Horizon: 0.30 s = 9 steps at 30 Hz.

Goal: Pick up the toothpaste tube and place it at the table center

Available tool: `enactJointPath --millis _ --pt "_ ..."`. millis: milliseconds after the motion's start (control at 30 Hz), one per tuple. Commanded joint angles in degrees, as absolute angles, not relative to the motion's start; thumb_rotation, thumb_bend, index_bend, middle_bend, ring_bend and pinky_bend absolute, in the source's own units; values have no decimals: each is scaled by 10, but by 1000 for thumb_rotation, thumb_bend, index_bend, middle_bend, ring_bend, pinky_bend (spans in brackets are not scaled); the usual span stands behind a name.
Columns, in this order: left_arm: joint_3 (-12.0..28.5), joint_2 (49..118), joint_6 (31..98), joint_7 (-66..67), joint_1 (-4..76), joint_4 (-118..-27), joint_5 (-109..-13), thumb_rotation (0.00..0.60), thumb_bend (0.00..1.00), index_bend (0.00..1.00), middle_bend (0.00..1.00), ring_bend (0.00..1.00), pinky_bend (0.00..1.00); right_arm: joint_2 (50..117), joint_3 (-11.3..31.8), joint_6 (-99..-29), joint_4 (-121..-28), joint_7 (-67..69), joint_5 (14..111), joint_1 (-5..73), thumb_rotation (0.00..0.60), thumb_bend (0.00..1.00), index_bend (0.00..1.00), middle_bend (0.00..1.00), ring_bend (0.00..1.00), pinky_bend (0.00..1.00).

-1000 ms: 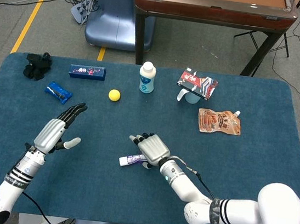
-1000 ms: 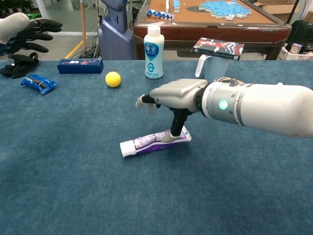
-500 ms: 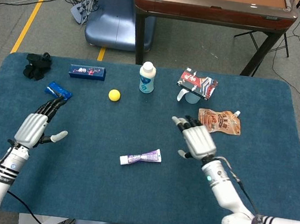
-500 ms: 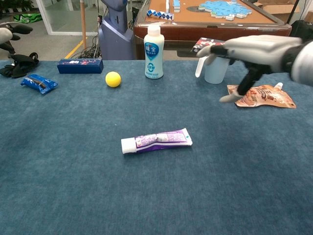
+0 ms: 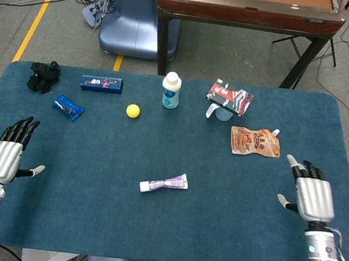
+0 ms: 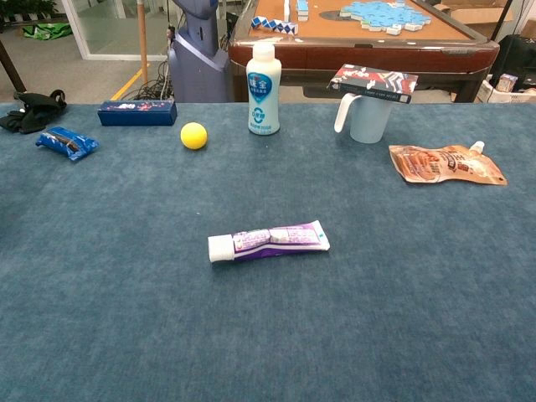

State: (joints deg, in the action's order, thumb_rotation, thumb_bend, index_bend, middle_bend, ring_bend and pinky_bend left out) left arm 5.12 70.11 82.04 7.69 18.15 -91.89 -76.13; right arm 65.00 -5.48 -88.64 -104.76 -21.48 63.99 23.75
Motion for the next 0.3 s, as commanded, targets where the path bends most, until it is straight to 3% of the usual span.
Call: enactJointPath --millis 33,300 --pt "35 696 851 93 154 -939 -776 580 0 0 2 0 77 645 -70 -938 -1030 -190 667 178 600 233 138 293 159 196" --pt "16 701 888 114 118 -968 -807 578 0 0 3 0 74 641 -70 -946 -1020 -171 696 128 600 233 166 317 176 195"
